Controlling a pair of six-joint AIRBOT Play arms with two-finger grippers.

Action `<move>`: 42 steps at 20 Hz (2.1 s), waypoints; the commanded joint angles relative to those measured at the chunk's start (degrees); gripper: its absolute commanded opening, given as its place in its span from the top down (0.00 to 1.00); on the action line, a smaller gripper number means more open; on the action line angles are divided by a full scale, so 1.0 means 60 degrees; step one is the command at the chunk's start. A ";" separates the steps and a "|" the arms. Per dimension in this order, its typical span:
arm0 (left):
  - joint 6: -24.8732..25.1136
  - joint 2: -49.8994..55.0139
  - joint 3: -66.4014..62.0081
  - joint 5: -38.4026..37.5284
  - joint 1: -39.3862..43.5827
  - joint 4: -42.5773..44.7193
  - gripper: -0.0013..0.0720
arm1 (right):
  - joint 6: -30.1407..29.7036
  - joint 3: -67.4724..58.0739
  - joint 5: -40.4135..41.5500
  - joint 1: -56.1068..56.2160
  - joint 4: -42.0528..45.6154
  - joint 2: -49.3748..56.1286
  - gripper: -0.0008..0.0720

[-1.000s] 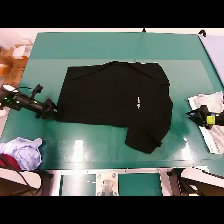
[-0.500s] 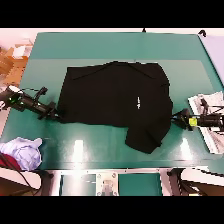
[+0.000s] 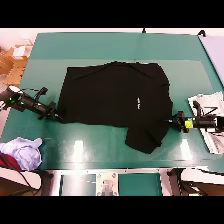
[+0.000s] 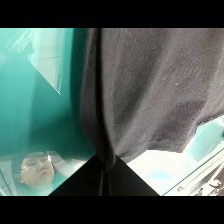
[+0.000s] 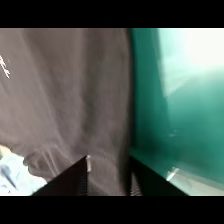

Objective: Fold the shirts.

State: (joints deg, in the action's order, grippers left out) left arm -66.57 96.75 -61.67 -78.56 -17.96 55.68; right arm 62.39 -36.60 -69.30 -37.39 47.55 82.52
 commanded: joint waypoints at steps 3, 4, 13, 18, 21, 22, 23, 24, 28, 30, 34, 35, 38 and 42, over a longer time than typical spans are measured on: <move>-0.0004 -0.0004 0.0000 0.0171 0.0007 -0.0233 0.95 | -0.0036 0.0415 0.0463 -0.0022 0.0073 0.0004 0.97; 0.0007 -0.0004 -0.0076 -0.0055 0.0007 -0.0488 0.95 | -0.0295 0.0328 0.0412 -0.0018 -0.0379 -0.0047 0.97; -0.0073 -0.4524 -0.4386 -0.0554 0.0007 -0.2652 0.95 | -0.1016 -0.5253 -0.0761 0.0197 -0.5424 -0.4623 0.97; 0.0138 -0.7956 -0.7424 0.1712 0.0007 -0.2845 0.95 | -0.1013 -0.9227 0.1657 0.0197 -0.5388 -0.6845 0.97; -0.0266 -0.9092 -0.8349 0.2175 0.0007 -0.2623 0.95 | -0.1016 -1.0025 0.3340 0.0197 -0.5213 -0.7777 0.97; -0.0583 -0.9329 -0.8535 0.2138 0.0007 -0.2175 0.95 | -0.1013 -1.0058 0.3774 0.0197 -0.4852 -0.8040 0.97; -0.0882 -0.9493 -0.8593 0.2106 0.0007 -0.1657 0.95 | -0.0969 -1.0058 0.3894 0.0197 -0.4528 -0.8189 0.97; -0.1239 -0.9559 -0.8593 0.1967 0.0007 -0.1086 0.95 | -0.0969 -1.0051 0.3861 0.0197 -0.4277 -0.8233 0.97; -0.1687 -0.9333 -0.8083 0.0947 0.0007 -0.0051 0.95 | -0.0976 -0.9213 0.3716 0.0197 -0.4131 -0.8185 0.97; -0.1683 -0.9111 -0.7242 0.0729 0.0007 -0.0080 0.95 | -0.0973 -0.8040 0.3435 0.0200 -0.4160 -0.8185 0.97; -0.0845 -0.8229 -0.4433 0.0634 0.0007 -0.1636 0.95 | -0.1024 -0.4688 0.3308 0.0637 -0.4167 -0.7752 0.97; -0.0291 -0.7894 -0.3563 0.0801 0.0007 -0.2277 0.95 | -0.1206 -0.3840 0.3384 0.0947 -0.4167 -0.7439 0.97; 0.1188 -0.6477 -0.0987 0.2102 0.0018 -0.3504 0.95 | -0.2051 -0.1894 0.4714 0.2215 -0.4167 -0.5967 0.97; 0.2229 -0.3326 -0.0146 0.3971 0.0885 -0.3614 0.95 | -0.2240 -0.1996 0.6226 0.3075 -0.4495 -0.2539 0.97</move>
State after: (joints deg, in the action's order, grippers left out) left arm -59.16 65.76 -67.46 -62.33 -15.40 36.95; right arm 50.72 -50.41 -38.39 -22.44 22.24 55.13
